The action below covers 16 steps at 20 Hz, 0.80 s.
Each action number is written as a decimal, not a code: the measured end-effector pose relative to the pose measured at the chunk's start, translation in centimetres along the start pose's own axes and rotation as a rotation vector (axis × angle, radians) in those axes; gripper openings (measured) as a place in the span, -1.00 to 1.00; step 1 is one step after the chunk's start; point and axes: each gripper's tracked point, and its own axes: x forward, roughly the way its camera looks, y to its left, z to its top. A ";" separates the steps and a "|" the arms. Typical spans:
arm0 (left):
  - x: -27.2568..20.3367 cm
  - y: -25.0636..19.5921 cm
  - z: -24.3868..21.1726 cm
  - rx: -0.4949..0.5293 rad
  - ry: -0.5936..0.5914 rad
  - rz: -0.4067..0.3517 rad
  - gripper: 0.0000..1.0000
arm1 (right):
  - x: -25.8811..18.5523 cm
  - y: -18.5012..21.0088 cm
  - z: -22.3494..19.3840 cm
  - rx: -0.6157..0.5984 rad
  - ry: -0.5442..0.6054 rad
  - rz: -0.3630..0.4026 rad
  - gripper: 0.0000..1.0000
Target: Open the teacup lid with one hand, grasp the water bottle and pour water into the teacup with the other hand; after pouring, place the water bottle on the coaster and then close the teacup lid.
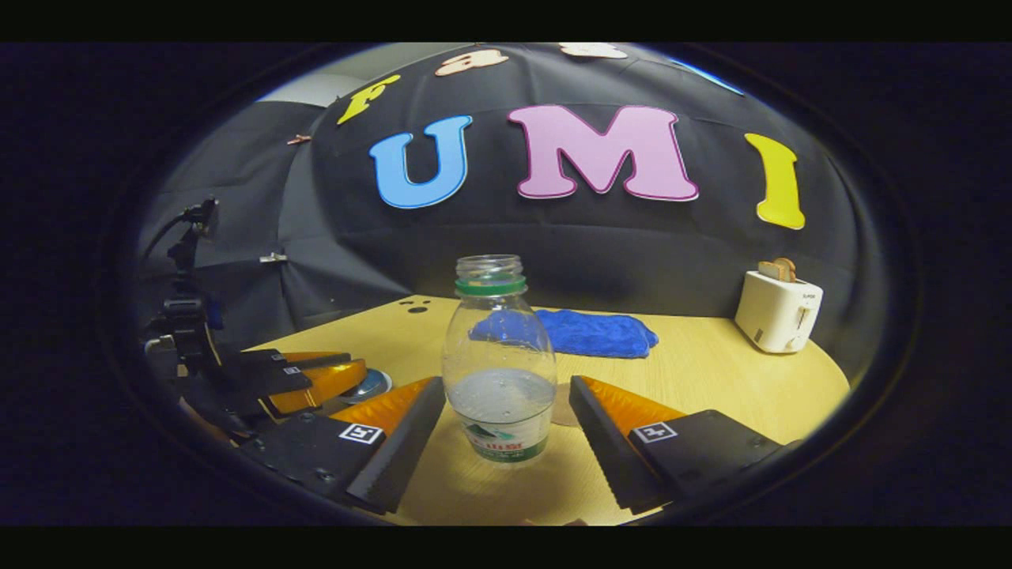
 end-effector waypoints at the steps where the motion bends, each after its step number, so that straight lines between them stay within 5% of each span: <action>1: -0.2 0.2 0.2 -0.007 -0.002 0.001 -0.51 | 0.1 0.1 -0.1 -0.002 -0.001 -0.005 0.96; 13: -2.4 2.5 0.7 -0.003 0.004 0.044 -0.51 | 1.6 0.2 -0.5 0.002 -0.026 -0.087 0.94; 14: -2.5 2.6 0.5 -0.003 0.006 0.041 -0.51 | 1.9 0.0 -0.6 -0.001 -0.030 -0.099 0.90; 15: -2.6 2.6 0.5 -0.003 0.009 0.039 -0.51 | 1.9 0.0 -0.6 0.000 -0.031 -0.107 0.58; 16: -2.7 2.8 0.5 -0.002 0.011 0.038 -0.51 | 1.9 0.0 -0.5 -0.001 -0.037 -0.114 0.59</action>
